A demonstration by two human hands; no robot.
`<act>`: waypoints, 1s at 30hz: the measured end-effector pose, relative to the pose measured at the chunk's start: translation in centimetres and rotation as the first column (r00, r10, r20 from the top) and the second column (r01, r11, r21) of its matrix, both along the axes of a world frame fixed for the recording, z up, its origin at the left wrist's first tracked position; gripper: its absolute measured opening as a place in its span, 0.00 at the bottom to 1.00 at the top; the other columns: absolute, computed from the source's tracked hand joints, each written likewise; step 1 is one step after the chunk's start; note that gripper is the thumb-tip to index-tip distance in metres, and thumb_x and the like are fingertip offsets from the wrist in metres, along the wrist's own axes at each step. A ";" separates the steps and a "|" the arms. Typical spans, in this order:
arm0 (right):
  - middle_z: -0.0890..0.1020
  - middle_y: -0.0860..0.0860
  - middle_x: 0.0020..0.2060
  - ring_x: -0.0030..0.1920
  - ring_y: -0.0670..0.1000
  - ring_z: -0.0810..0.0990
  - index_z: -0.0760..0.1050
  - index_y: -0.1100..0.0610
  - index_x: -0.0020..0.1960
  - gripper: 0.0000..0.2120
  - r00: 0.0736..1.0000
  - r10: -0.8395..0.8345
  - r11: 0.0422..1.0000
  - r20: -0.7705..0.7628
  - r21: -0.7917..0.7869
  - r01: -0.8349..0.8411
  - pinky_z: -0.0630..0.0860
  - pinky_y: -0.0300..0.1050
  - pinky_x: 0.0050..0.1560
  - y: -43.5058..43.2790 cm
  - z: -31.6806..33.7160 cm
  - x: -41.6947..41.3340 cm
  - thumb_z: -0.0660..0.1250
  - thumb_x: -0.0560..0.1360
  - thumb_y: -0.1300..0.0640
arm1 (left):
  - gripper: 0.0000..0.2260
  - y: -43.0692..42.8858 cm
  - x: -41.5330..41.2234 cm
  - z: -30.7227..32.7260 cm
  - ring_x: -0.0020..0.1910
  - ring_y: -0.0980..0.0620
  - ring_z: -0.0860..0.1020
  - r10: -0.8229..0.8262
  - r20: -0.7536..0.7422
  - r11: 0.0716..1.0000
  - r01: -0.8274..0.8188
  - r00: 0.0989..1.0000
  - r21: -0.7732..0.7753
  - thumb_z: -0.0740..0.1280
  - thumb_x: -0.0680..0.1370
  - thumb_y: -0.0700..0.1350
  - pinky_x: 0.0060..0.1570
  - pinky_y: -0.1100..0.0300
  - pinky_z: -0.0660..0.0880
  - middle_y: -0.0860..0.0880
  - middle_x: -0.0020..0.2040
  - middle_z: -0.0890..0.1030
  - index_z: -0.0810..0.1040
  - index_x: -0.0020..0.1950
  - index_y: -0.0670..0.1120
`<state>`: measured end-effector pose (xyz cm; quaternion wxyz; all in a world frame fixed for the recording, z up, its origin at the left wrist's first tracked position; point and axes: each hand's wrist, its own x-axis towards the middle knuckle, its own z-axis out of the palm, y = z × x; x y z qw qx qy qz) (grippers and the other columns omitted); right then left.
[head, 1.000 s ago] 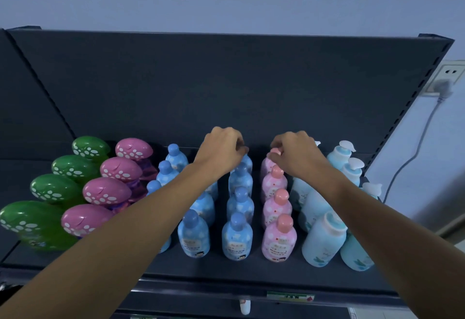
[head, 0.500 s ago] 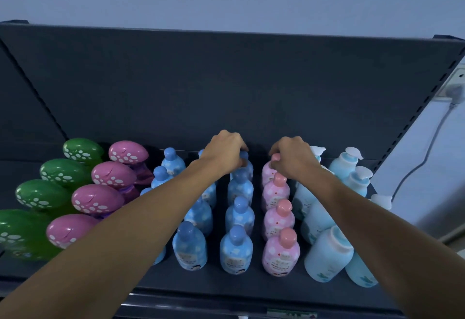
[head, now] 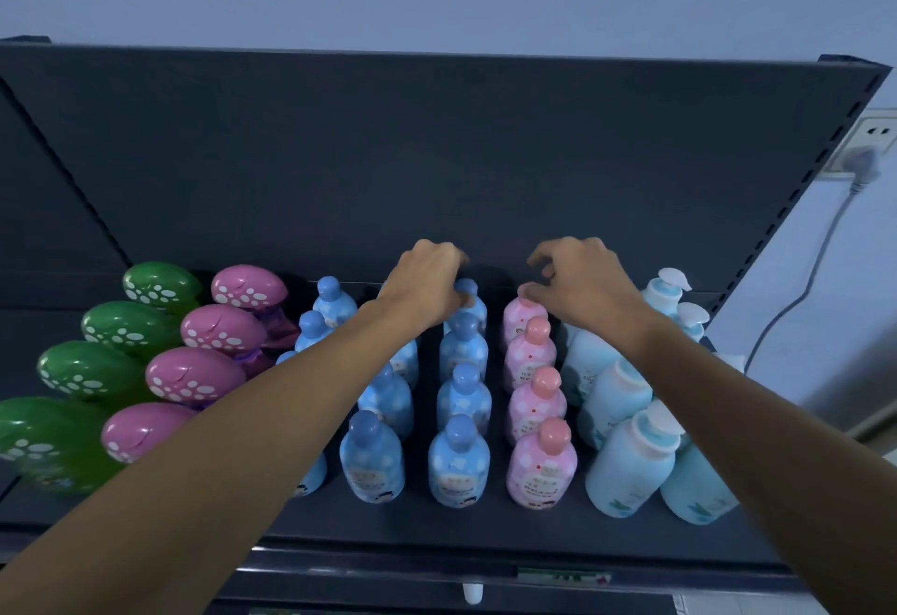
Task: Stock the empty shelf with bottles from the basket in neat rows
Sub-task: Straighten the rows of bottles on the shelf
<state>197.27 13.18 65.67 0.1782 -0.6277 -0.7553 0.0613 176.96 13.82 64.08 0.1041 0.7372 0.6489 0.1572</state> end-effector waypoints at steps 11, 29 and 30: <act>0.84 0.46 0.41 0.46 0.47 0.81 0.85 0.50 0.49 0.13 0.965 0.255 0.955 0.064 -0.176 -0.241 0.78 0.44 0.47 -8.6 0.4 0.4 0.77 0.67 0.48 | 0.13 -8.3 -0.6 1.2 0.46 0.58 0.79 -0.273 -0.035 0.961 0.270 0.961 -0.061 0.75 0.73 0.60 0.52 0.54 0.80 0.56 0.46 0.84 0.85 0.53 0.55; 0.84 0.43 0.45 0.47 0.46 0.83 0.83 0.49 0.54 0.12 0.993 0.066 0.998 0.095 -0.026 -0.064 0.79 0.47 0.54 -15.5 6.2 9.4 0.74 0.72 0.46 | 0.10 -13.3 7.3 3.3 0.52 0.51 0.80 -0.357 0.067 0.931 0.350 0.932 0.105 0.71 0.77 0.52 0.53 0.50 0.79 0.54 0.49 0.83 0.83 0.56 0.52; 0.84 0.43 0.45 0.47 0.46 0.83 0.83 0.49 0.54 0.13 0.993 0.057 0.998 0.104 -0.039 -0.054 0.79 0.47 0.54 -15.8 6.4 10.5 0.74 0.72 0.46 | 0.13 -13.5 8.5 3.4 0.52 0.52 0.79 -0.367 0.106 0.929 0.358 0.924 0.098 0.72 0.76 0.53 0.55 0.50 0.78 0.55 0.49 0.83 0.82 0.58 0.52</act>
